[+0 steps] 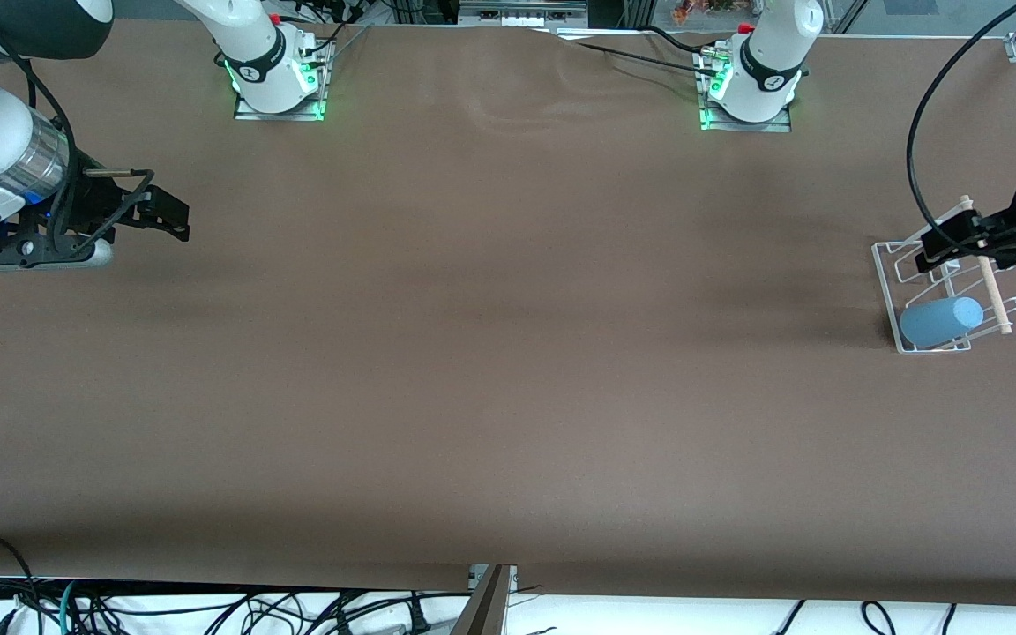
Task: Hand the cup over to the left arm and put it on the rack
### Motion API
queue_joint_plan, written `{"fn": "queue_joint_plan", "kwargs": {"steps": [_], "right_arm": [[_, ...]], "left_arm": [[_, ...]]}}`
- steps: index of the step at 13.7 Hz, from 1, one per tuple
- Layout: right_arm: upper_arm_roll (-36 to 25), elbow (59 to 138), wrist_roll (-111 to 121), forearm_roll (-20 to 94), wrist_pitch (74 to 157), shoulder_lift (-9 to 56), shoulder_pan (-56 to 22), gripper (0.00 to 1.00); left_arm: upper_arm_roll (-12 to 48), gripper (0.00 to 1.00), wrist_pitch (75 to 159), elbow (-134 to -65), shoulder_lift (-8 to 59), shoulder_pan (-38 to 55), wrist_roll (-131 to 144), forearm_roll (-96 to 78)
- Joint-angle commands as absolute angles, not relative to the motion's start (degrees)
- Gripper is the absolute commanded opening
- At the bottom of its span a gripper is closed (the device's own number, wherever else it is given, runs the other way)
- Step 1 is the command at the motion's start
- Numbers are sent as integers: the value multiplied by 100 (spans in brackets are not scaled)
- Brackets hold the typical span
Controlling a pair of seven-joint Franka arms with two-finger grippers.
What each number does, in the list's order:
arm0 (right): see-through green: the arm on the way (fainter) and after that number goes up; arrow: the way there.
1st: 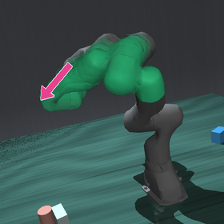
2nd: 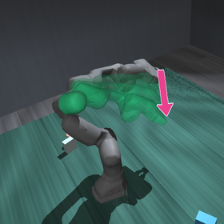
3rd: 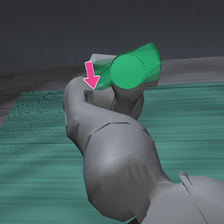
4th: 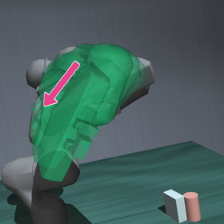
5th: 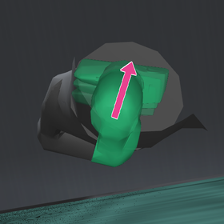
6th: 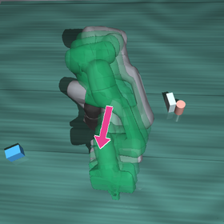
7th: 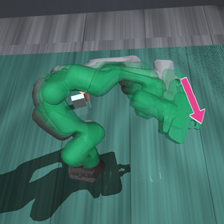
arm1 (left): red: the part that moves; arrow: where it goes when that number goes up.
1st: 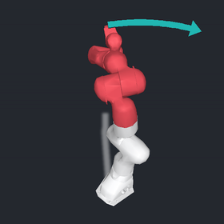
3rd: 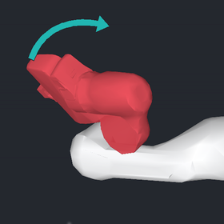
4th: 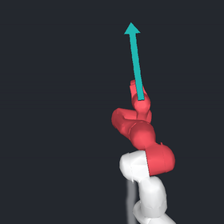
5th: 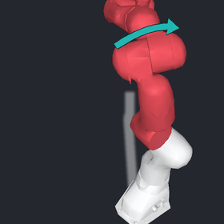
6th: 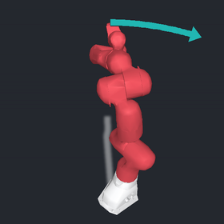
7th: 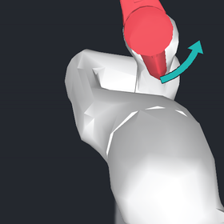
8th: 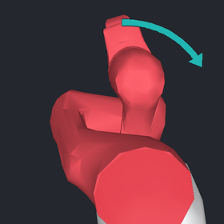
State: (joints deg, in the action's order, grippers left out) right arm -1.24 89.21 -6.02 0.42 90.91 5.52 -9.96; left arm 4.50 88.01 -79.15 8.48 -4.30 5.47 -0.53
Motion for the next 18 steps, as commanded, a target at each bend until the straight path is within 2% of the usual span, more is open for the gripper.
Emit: {"fn": "queue_joint_plan", "kwargs": {"steps": [1, 18], "right_arm": [[-149, 9035, -607, -35, 9114, 448, -1037, 100], [-149, 9017, -422, -35, 9149, 475, -1055, 100]], "left_arm": [[413, 100, 8518, -8094, 598, -352, 668, -185], [483, 100, 8438, -8156, 791, -308, 615, -185]]}}
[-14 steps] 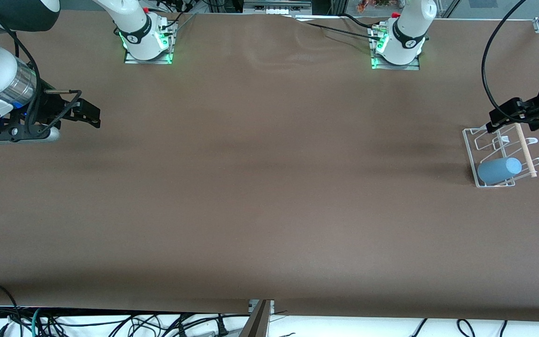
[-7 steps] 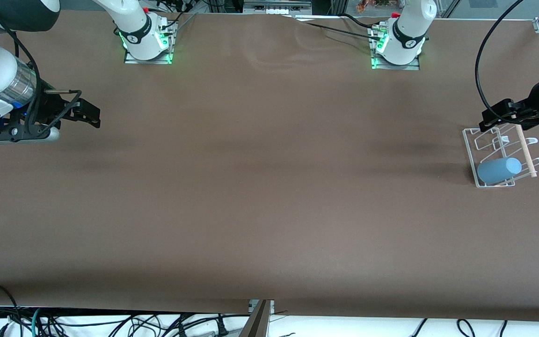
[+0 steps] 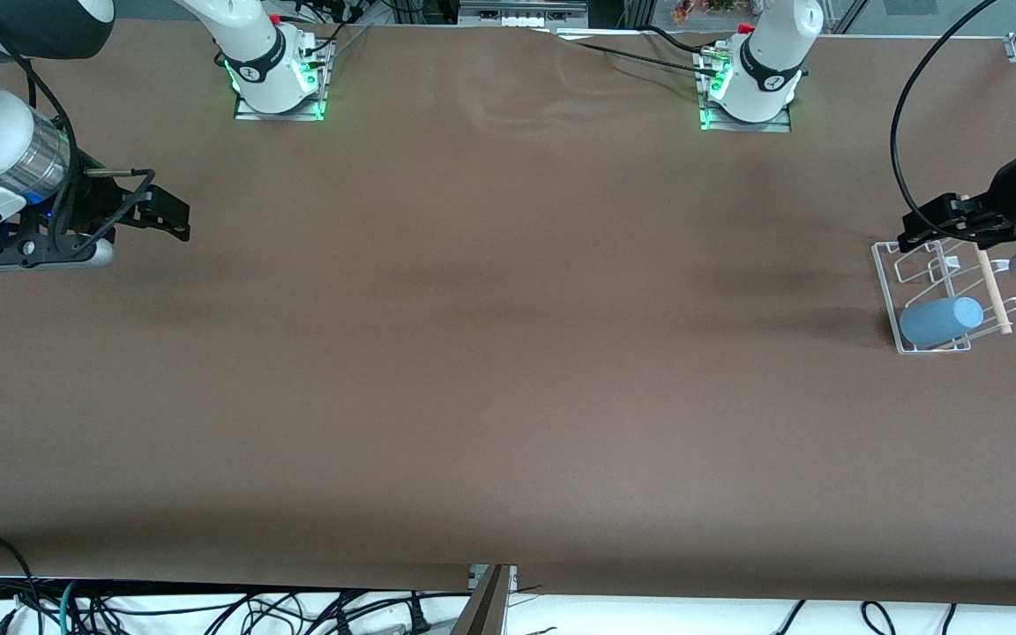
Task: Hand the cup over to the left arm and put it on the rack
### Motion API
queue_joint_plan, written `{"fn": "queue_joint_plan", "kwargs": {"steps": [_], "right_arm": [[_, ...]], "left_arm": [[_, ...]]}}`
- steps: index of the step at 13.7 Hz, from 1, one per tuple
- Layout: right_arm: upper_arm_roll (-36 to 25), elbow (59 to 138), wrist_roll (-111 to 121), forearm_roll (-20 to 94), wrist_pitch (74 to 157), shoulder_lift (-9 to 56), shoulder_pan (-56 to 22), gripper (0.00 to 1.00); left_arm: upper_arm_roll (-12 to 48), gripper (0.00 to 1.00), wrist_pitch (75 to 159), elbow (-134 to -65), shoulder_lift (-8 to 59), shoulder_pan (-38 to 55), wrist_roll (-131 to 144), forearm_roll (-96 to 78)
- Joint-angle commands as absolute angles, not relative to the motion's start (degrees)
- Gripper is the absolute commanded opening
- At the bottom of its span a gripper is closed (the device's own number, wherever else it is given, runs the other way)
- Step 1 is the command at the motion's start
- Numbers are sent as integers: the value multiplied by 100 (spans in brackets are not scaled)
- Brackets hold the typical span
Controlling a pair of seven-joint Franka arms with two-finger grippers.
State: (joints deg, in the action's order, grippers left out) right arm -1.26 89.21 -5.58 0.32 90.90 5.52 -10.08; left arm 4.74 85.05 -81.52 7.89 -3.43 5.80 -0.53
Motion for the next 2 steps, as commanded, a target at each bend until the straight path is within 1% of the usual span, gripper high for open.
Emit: {"fn": "queue_joint_plan", "kwargs": {"steps": [1, 2], "right_arm": [[-149, 9026, -422, -35, 9141, 475, -1055, 100], [-149, 9026, -413, -35, 9141, 475, -1055, 100]], "left_arm": [[492, 100, 8438, -8156, 808, -290, 615, -167], [492, 100, 8438, -8156, 809, -238, 615, -141]]}}
